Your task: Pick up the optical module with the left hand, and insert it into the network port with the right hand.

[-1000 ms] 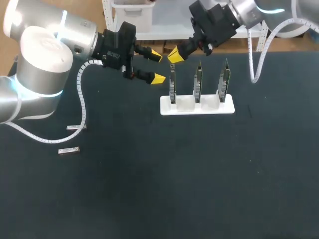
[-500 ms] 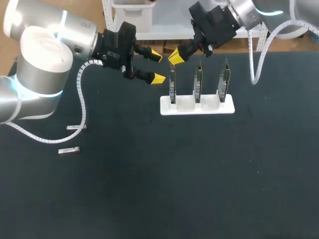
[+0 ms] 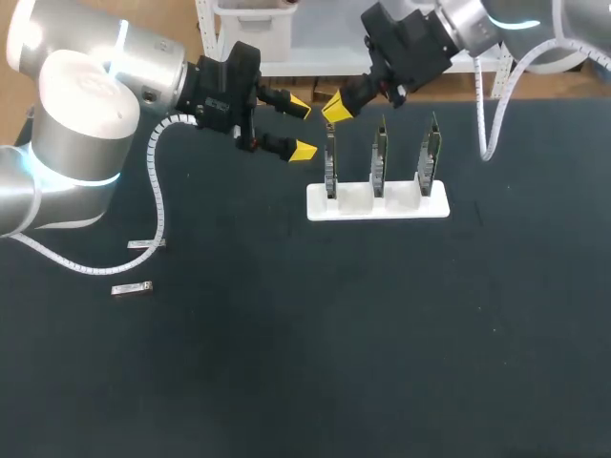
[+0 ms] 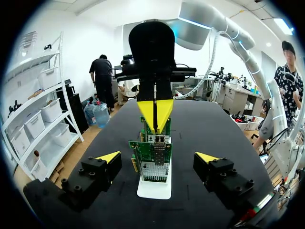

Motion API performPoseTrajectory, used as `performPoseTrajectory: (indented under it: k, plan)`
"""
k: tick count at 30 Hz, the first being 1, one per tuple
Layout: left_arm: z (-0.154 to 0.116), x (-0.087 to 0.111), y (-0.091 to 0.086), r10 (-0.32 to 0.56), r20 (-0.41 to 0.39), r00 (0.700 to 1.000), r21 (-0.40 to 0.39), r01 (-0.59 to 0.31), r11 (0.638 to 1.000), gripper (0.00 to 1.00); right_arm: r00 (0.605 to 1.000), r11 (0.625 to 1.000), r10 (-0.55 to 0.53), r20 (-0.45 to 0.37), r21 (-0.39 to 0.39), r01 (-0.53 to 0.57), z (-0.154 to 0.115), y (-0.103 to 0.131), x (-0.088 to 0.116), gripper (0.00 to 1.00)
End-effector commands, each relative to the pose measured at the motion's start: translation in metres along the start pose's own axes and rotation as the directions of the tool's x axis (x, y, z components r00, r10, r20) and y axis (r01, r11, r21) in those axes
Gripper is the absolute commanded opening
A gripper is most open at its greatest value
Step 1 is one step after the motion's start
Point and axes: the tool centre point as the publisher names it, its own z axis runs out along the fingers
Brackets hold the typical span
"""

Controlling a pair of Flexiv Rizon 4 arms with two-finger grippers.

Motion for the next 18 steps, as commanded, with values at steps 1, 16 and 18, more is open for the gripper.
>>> performPoseTrajectory:
  k: [1, 16, 18]
  plan:
    - [0.0007, -0.0009, 0.0005, -0.002, -0.005, 1.0, -0.001, 0.002, 1.0, 1.0, 1.0, 1.0, 0.0, -0.001, -0.009, 0.0, 0.0013, -0.0043, -0.0005, 0.0]
    - [0.0007, -0.0009, 0.0005, -0.002, -0.005, 1.0, -0.001, 0.002, 1.0, 1.0, 1.0, 1.0, 0.012, -0.007, -0.015, -0.012, 0.0038, -0.0057, 0.0041, 0.0]
    - [0.0007, -0.0009, 0.0005, -0.002, -0.005, 1.0, -0.001, 0.002, 1.0, 1.0, 1.0, 1.0, 0.013, -0.008, -0.018, -0.013, 0.0043, -0.0058, 0.0045, 0.0]
